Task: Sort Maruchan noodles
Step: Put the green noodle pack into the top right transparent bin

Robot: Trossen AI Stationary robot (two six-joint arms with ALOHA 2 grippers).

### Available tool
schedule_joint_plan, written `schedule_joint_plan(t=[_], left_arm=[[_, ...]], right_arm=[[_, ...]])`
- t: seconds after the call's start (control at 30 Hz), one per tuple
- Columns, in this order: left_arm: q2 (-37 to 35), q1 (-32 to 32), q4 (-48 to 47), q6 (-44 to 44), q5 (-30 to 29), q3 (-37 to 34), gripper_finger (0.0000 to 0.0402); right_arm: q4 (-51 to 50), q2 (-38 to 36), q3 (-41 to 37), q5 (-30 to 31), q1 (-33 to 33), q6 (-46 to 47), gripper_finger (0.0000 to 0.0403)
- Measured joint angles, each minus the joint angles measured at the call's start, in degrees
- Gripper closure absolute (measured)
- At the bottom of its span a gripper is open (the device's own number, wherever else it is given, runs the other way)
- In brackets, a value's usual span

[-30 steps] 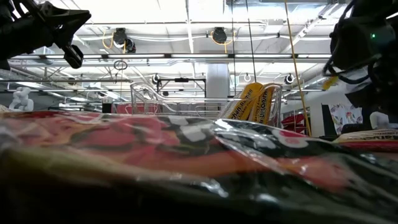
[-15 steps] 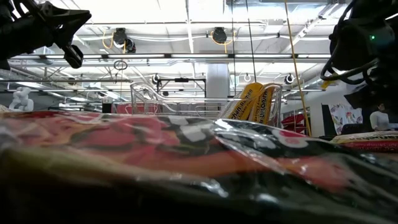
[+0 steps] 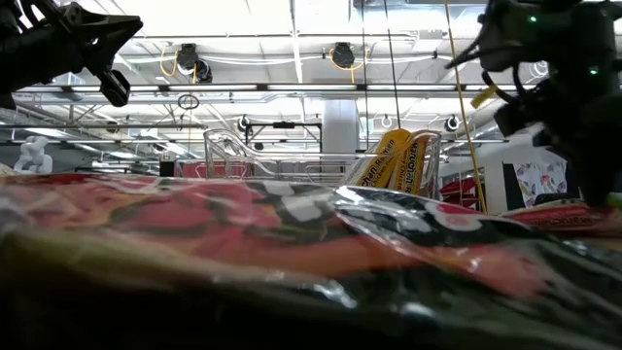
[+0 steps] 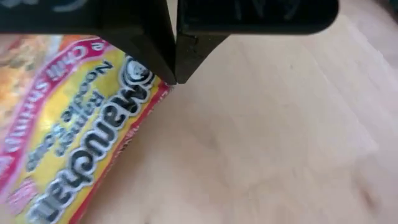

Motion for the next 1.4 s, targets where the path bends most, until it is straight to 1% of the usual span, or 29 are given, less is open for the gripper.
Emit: schedule_joint_plan(t=[0.37,0.5,0.7,0.83,0.9,0.97,1.03,1.07,1.2,1.27,1.4], left_arm=[[0.0,0.0,0.0,0.0,0.0,0.0,0.0376],[0.0,0.0,0.0,0.0,0.0,0.0,0.0376],[0.0,0.0,0.0,0.2,0.0,0.0,0.0376],[0.0,0.0,0.0,0.4,0.0,0.0,0.0376],[0.0,0.0,0.0,0.4,0.0,0.0,0.0376],[0.0,0.0,0.0,0.3,0.0,0.0,0.0376],[0.0,0.0,0.0,0.3,0.0,0.0,0.0376],[0.0,0.0,0.0,0.3,0.0,0.0,0.0376],[0.0,0.0,0.0,0.3,0.0,0.0,0.0376],[0.0,0.0,0.0,0.3,0.0,0.0,0.0376],[0.0,0.0,0.0,0.3,0.0,0.0,0.0376]], right_arm=[[-8.6,0.0,6.7,8.6,-3.0,-0.1,0.0403],[-9.7,0.0,9.3,11.4,-4.3,-0.3,0.0403],[-12.8,0.0,13.5,19.6,-5.4,-0.2,0.0403],[-16.0,0.0,16.0,23.9,-6.8,0.2,0.0403],[-16.3,-0.1,16.6,24.7,-7.6,-0.4,0.0403],[-16.1,0.0,16.8,24.6,-8.5,-1.0,0.0403],[-16.0,0.0,16.8,23.1,-9.0,-3.2,0.0403],[-15.8,0.0,16.8,21.7,-9.3,-4.5,0.0403],[-15.4,0.0,16.8,12.7,-10.0,-6.7,0.0403],[-14.9,0.0,16.8,9.4,-10.3,-7.8,0.0403],[-10.3,0.0,16.8,2.9,-11.0,-11.9,0.0402]])
